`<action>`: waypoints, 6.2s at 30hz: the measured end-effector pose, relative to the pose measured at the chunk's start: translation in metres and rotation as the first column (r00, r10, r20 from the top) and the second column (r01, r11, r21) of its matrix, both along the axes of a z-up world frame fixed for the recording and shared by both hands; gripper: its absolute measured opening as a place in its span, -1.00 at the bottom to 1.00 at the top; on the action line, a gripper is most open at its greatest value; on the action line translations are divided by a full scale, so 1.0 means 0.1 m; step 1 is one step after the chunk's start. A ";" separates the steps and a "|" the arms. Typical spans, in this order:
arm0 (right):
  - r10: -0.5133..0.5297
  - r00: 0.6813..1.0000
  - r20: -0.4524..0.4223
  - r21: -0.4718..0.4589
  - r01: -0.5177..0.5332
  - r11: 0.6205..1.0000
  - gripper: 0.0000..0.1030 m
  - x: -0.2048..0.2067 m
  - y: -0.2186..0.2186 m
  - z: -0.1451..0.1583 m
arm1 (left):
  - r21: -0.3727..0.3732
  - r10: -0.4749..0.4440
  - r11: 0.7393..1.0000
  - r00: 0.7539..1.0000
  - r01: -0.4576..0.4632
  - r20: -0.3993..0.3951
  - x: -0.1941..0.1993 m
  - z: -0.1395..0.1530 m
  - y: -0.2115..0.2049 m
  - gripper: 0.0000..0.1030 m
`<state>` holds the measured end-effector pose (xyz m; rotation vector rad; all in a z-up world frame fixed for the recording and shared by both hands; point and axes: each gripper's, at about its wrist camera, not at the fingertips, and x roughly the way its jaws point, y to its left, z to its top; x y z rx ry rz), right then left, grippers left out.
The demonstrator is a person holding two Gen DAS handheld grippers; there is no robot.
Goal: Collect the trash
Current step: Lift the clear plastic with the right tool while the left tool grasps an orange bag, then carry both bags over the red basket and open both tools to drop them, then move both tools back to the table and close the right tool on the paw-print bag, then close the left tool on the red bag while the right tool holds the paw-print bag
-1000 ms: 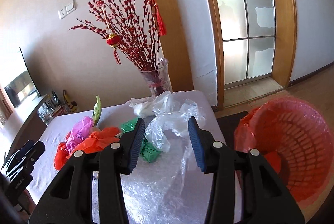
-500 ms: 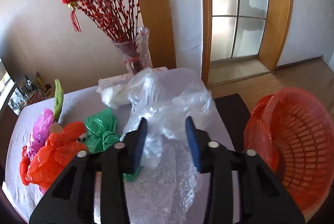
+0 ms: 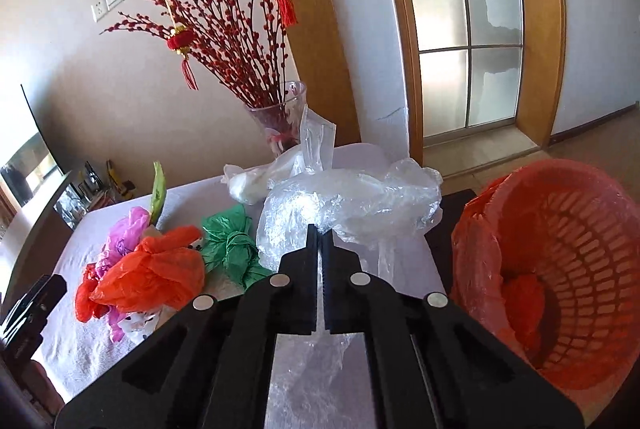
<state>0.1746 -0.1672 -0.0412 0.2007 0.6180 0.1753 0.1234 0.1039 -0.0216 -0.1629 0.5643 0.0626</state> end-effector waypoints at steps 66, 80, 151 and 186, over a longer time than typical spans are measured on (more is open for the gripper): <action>-0.191 0.975 0.116 0.052 0.186 0.981 -0.96 -0.87 -1.06 0.28 | 0.028 -0.524 0.851 0.849 0.524 0.068 0.13 0.39 -1.71 -0.86; -0.357 0.923 0.141 0.061 0.352 0.934 -0.96 -1.11 -1.66 0.30 | -0.006 -0.645 0.762 0.760 0.648 0.080 0.17 0.30 -2.50 -0.86; 0.104 0.994 0.041 0.021 -0.105 0.994 -0.25 -0.61 -0.16 0.02 | 0.089 -0.016 0.996 1.000 0.014 0.020 -0.05 0.07 -0.16 0.35; 0.320 0.938 -0.132 -0.027 -0.326 0.945 -0.93 -0.28 1.14 -0.30 | 0.054 0.118 0.992 0.986 -0.112 -0.119 0.12 -0.28 0.67 0.27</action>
